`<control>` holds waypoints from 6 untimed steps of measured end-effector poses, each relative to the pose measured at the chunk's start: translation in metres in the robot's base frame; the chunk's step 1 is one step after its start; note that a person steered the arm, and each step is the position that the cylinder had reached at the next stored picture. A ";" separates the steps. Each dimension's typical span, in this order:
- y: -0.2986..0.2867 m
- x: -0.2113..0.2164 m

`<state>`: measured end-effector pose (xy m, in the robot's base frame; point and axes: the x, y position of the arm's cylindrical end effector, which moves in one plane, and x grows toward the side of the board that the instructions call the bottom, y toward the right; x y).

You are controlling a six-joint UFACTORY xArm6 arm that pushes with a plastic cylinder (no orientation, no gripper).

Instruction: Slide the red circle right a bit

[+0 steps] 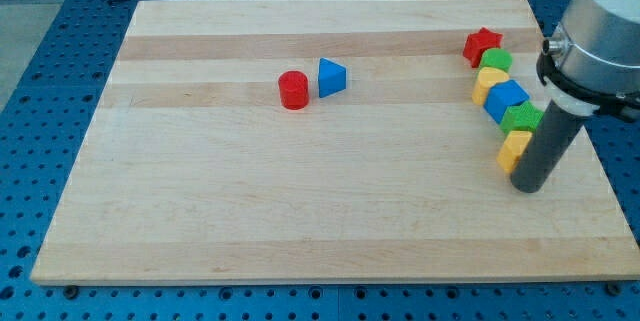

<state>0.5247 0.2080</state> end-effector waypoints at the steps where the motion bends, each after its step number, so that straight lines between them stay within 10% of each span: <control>1: 0.010 -0.007; 3: 0.010 0.001; 6: -0.185 -0.015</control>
<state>0.5092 0.0227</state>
